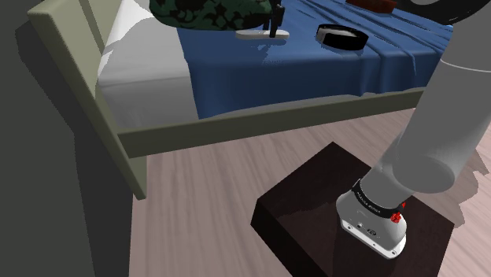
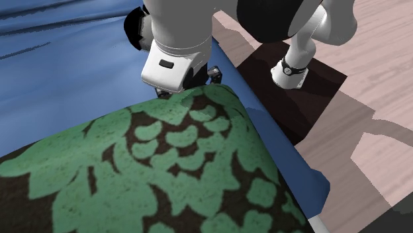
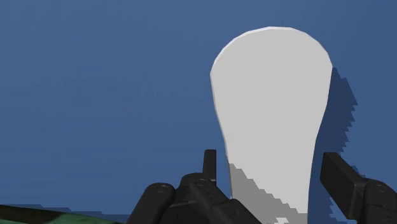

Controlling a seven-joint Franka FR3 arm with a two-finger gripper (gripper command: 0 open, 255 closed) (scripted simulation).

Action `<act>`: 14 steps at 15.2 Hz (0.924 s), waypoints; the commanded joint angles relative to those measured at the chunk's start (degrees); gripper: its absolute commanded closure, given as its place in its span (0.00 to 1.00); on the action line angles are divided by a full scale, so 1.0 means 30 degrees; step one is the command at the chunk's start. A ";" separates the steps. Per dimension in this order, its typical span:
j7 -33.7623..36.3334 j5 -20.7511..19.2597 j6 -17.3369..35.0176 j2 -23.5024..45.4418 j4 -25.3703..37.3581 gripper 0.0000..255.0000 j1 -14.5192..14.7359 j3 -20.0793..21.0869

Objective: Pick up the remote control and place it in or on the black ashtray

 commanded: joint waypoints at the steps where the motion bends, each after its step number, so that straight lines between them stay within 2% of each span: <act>1: 0.0024 0.0043 0.0012 0.0141 -0.0030 1.00 0.0063 0.0083; 14: -0.0130 0.0351 -0.3586 0.1103 0.4491 1.00 -0.0320 -0.0029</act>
